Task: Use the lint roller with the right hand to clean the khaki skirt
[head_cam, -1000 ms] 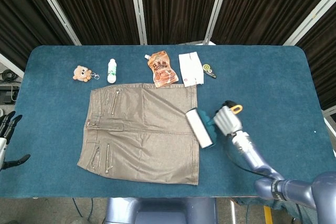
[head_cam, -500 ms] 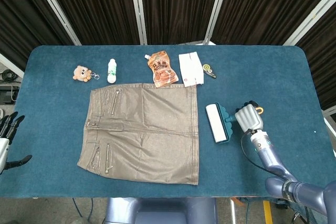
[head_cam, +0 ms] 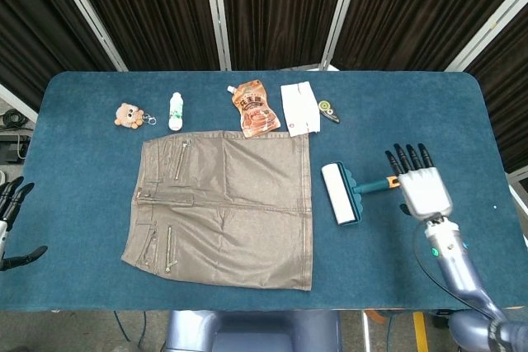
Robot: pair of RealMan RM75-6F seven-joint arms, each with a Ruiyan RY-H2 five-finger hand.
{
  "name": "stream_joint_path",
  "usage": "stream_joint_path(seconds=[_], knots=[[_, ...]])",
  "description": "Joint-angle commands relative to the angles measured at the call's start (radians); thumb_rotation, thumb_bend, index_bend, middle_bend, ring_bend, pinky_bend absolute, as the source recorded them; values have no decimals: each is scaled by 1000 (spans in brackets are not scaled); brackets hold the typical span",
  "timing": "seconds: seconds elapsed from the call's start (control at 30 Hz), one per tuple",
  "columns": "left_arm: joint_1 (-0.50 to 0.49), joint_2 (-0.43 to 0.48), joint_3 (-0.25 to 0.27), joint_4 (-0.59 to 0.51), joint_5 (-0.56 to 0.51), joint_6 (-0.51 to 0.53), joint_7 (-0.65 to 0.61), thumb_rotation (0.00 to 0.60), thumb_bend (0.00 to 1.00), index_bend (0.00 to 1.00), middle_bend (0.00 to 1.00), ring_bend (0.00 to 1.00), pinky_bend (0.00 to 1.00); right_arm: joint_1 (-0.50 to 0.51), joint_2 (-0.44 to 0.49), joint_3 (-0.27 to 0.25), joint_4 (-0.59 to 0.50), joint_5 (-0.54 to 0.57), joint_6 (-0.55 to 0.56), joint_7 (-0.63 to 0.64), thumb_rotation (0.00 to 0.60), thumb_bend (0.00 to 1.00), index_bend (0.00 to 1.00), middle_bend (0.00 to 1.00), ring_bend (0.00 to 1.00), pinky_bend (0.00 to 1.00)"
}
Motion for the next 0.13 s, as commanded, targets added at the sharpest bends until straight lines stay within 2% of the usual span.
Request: stream_joint_path(seconds=[0.03,0.13], knots=[[3,-3,3,12,6,5,-12,600,0,0,0,0,0,-153,92,-24,-77,-189,195,256,600,0,0,0,0,0],[5,-3,6,19,7,5,-19,600,0,0,0,0,0,-201,92,-39,-77,-232,250,301,600,0,0,0,0,0]])
